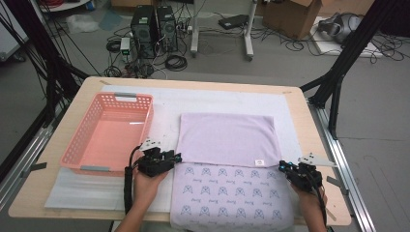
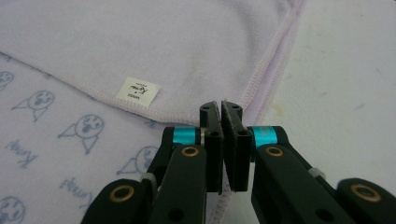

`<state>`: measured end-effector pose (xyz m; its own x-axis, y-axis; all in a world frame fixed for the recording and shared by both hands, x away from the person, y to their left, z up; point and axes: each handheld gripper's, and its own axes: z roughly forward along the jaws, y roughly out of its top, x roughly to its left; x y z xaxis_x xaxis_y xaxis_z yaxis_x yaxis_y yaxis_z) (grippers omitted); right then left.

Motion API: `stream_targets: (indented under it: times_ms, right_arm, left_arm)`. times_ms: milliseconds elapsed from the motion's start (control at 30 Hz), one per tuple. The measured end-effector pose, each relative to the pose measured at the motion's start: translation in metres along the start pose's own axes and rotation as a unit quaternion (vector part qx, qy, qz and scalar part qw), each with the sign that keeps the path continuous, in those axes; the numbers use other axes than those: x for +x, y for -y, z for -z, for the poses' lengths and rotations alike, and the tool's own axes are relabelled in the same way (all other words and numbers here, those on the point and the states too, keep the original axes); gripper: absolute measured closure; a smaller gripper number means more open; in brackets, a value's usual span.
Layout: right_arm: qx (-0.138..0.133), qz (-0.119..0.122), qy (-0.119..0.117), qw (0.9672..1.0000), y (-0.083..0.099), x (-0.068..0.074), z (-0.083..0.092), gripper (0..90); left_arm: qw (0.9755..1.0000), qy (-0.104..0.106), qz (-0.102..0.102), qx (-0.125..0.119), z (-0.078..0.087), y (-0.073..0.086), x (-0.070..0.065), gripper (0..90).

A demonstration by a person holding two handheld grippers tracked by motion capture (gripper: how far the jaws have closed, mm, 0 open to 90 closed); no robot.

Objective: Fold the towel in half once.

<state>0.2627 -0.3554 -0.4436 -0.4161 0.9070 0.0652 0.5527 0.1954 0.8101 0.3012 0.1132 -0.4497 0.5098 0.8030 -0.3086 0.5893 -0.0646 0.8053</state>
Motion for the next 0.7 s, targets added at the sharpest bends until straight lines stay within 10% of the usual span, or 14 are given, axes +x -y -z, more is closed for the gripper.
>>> stream_targets:
  times_ms: [100, 267, 700]
  right_arm:
    - [-0.001, 0.0, 0.0, 1.0, 0.0, 0.0, 0.0, 87.3]
    - [-0.005, 0.001, 0.003, 1.0, -0.001, 0.001, 0.002, 87.3]
    - [-0.015, 0.003, -0.002, 0.9999, 0.0, 0.004, 0.021, 87.4]
  left_arm:
    - [0.9994, -0.011, -0.033, 0.003, -0.001, 0.001, -0.004, 86.6]
    - [0.999, -0.011, -0.042, -0.013, 0.004, 0.0, -0.006, 87.4]
    - [0.9986, 0.029, -0.009, -0.043, 0.027, 0.01, -0.014, 87.8]
